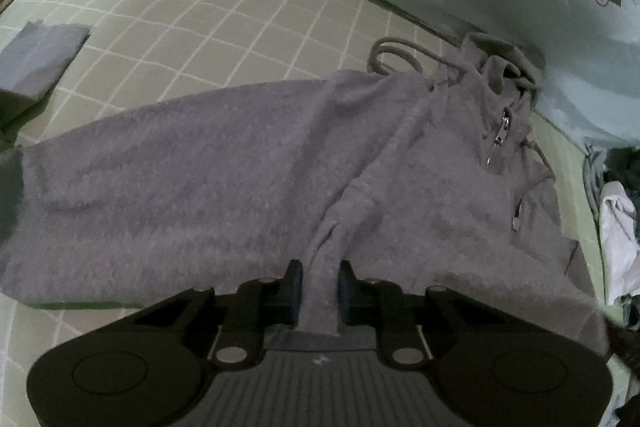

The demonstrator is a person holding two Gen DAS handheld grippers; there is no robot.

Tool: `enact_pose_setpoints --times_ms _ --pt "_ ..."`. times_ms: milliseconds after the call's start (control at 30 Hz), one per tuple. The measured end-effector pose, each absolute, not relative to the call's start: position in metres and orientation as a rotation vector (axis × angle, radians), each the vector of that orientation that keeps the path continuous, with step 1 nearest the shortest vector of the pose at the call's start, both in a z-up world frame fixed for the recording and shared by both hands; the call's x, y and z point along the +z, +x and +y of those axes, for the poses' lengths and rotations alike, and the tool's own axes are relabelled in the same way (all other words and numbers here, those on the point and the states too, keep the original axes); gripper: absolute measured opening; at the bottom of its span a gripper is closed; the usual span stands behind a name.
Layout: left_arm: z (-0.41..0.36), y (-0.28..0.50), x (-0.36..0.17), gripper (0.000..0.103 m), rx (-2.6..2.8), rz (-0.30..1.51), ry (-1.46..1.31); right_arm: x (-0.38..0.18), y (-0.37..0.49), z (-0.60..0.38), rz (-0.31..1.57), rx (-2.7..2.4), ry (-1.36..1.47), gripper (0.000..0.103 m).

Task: Fold clothes
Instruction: 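Carry the held hem up toward the hood with both grippers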

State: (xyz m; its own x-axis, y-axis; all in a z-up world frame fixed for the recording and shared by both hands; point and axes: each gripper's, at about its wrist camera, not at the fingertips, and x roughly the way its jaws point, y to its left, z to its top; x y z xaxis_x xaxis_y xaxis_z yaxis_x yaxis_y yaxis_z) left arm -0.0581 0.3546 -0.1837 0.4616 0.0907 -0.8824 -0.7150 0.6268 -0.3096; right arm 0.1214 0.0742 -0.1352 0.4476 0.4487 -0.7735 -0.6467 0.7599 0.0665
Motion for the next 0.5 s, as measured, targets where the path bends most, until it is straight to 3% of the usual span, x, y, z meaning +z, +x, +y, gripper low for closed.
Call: enact_pose_setpoints --times_ms 267,400,500 --pt "0.353 -0.059 -0.186 0.021 0.544 0.980 -0.750 -0.089 0.145 0.052 0.698 0.643 -0.069 0.009" --pt "0.355 -0.058 -0.186 0.023 0.546 0.991 -0.752 -0.128 0.158 0.075 0.962 0.646 -0.265 0.019" --pt "0.357 -0.055 -0.179 0.024 0.546 0.999 -0.740 -0.143 0.150 0.079 0.958 0.612 -0.361 0.027"
